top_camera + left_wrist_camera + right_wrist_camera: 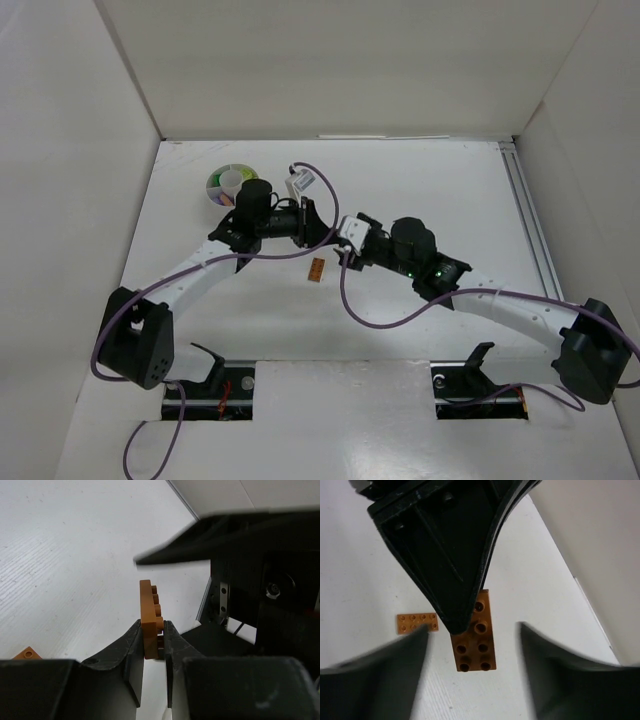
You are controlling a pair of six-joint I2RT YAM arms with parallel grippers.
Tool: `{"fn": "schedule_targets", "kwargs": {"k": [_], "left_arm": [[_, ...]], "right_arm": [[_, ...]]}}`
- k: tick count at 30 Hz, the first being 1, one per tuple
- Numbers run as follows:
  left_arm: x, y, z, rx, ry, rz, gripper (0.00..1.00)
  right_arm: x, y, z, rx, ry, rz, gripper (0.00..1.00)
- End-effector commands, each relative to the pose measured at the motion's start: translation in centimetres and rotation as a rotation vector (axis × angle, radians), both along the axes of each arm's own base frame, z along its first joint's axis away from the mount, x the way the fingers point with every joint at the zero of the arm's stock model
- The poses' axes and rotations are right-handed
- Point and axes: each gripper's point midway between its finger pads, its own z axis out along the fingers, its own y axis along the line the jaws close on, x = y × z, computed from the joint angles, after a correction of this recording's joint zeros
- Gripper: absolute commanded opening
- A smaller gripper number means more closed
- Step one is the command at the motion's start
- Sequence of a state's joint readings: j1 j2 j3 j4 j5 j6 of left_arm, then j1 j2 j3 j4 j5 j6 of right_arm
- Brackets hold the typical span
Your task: Sort the legos into containers by color
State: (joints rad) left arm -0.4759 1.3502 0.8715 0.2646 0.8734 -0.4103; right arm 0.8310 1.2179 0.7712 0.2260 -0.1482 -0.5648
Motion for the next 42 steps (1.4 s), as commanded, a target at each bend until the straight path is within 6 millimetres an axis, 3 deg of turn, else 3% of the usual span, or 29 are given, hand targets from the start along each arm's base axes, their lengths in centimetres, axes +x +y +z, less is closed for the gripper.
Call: {"fn": "schedule_targets", "kwargs": {"k": [1,4,7,10,11,12,17,18,20,21,26,32,40,42], "left_arm": [[0.7,0.1,4.2,-0.009,-0.14,0.038,0.0],[3.5,1.7,4.4,0.078,-0.146,0.215,0.0],[7.4,5.6,4.4,0.161,-0.121,0.426,0.0],[10.9,10.6,5.1,0.202,-0.12,0.62,0.0],[12.0,12.1,4.5,0.226,-0.096,0.688,0.0],[13.6,15.0,4.3,0.269,-0.087,0.806,0.0],[17.2,20.3,3.8,0.326,-0.033,0.963,0.0],[18.0,21.0,2.7,0.353,-0.004,0.984,0.0],[19.1,22.4,2.9,0.367,0.009,1.021,0.0],[19.7,23.0,2.0,0.382,0.035,1.032,0.0],[21.0,25.3,1.5,0.419,0.054,1.105,0.0],[21.8,26.7,0.0,0.47,0.087,1.152,0.0],[22.9,26.9,-1.6,0.511,0.124,1.144,0.0],[23.1,26.9,-2.4,0.531,0.136,1.133,0.18]], "right_arm": [[0.9,-0.2,3.3,0.088,-0.069,-0.041,0.99],[1.5,-1.0,2.7,0.08,-0.043,-0.088,1.0],[2.9,-2.5,2.5,0.085,-0.013,-0.161,1.0],[4.1,-4.9,1.0,0.072,0.032,-0.227,1.0],[4.2,-5.6,0.5,0.072,0.043,-0.245,1.0],[4.7,-6.6,1.1,0.079,0.026,-0.291,1.0],[6.2,-10.2,1.4,0.062,-0.016,-0.462,1.0],[6.6,-10.7,0.7,0.046,-0.002,-0.476,1.0],[6.9,-10.9,-0.2,0.03,0.022,-0.467,1.0],[7.5,-11.5,-0.3,0.022,0.029,-0.486,1.0],[8.1,-11.9,-0.6,0.025,0.044,-0.497,1.0],[8.6,-11.6,-1.7,0.004,0.069,-0.469,1.0],[8.4,-10.5,-2.6,-0.007,0.101,-0.415,1.0],[8.4,-10.3,-3.4,-0.018,0.117,-0.404,1.0]]}}
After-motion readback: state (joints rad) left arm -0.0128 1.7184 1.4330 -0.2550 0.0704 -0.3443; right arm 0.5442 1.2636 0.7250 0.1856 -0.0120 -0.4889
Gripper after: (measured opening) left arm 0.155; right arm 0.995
